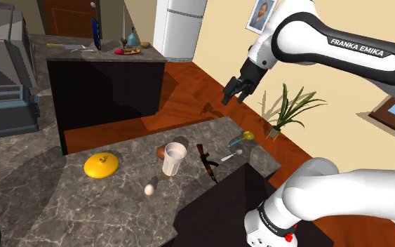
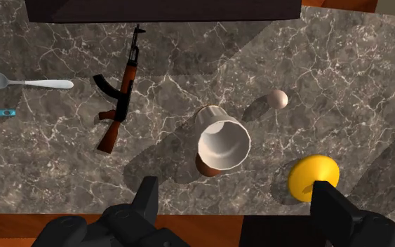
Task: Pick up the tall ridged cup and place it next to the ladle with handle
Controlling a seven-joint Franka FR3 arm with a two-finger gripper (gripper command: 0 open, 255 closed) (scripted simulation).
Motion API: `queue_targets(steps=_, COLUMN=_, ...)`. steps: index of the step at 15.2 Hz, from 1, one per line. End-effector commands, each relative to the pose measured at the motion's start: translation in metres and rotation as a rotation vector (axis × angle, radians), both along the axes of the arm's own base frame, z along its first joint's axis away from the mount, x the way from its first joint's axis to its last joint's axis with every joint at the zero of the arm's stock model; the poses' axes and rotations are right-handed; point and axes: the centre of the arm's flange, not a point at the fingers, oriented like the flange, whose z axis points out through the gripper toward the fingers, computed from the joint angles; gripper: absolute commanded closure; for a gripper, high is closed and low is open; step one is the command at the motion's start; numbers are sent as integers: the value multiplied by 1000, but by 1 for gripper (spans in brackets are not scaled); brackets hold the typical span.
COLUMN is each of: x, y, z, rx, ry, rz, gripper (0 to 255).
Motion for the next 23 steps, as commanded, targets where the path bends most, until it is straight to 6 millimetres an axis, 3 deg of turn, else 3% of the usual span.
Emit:
queue_targets(steps=1, x=11, y=5, z=-24, rx=-2, ry=4, rz=-2, gripper=0)
queue_targets(steps=23, x=123, y=22, z=-295, rx=-27, ry=69, rz=-14, gripper=0)
